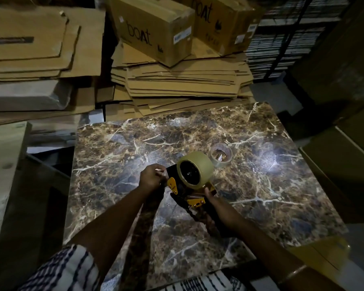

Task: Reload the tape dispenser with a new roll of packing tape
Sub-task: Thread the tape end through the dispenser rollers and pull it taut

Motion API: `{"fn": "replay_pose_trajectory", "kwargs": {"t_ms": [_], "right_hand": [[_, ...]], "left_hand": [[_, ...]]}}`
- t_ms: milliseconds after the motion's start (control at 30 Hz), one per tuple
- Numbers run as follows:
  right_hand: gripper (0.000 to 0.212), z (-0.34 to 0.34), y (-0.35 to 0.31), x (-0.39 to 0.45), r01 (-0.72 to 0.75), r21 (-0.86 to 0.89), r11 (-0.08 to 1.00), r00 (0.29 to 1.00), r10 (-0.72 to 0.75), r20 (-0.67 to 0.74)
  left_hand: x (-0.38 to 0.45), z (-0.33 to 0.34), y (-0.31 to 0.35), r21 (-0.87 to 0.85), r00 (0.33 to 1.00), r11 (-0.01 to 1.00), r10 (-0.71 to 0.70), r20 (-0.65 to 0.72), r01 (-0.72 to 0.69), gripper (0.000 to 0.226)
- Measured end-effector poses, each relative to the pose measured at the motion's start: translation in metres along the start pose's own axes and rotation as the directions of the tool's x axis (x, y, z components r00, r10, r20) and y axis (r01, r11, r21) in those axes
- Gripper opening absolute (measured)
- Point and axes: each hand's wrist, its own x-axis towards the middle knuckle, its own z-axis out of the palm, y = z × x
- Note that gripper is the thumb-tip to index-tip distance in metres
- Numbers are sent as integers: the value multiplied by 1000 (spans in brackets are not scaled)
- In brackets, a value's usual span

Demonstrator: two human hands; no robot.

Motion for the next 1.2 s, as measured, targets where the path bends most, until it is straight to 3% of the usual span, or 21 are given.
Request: {"fn": "replay_pose_trajectory", "kwargs": {"t_ms": [167, 267, 433, 533, 600, 733, 867, 967, 1067, 1200], "right_hand": [[100, 9, 4, -1, 53, -129, 990, 990, -69, -123], [100, 16, 13, 0, 65, -143, 988, 991, -81, -109], [107, 24, 7, -7, 66, -227, 972, 992, -88, -86], [65, 29, -2, -13, 67, -230, 971, 995, -83, -60], [52, 30, -4, -15, 66, -208, 976, 995, -79, -56], [52, 28, 1, -13, 70, -215, 974, 994, -86, -64], [63, 28, 3, -13, 58, -181, 982, 997, -67, -48], [66, 28, 8, -8, 48, -171, 984, 998, -54, -32], [85, 27, 9, -6, 5, -132, 991, 999, -11, -42], [79, 30, -1, -11, -18, -40, 999, 999, 17, -29]], "left_hand": [[-12, 7, 15, 268, 980, 945, 200, -16, -189, 21], [-24, 11, 12, 285, 966, 931, 253, -50, -229, 27], [-35, 13, -11, 241, 901, 889, 422, -99, -390, 11], [-41, 16, -20, 209, 898, 896, 422, -128, -391, 15], [-45, 20, -21, 178, 905, 914, 393, -165, -364, 13], [-39, 23, -16, 218, 910, 923, 360, -205, -316, 6], [-38, 23, -17, 361, 876, 835, 474, -90, -415, 21], [-38, 21, -22, 427, 868, 802, 491, -77, -417, 12], [-41, 21, -25, 497, 857, 765, 510, -80, -409, 15], [-45, 21, -26, 624, 847, 693, 524, -93, -361, 17]]}}
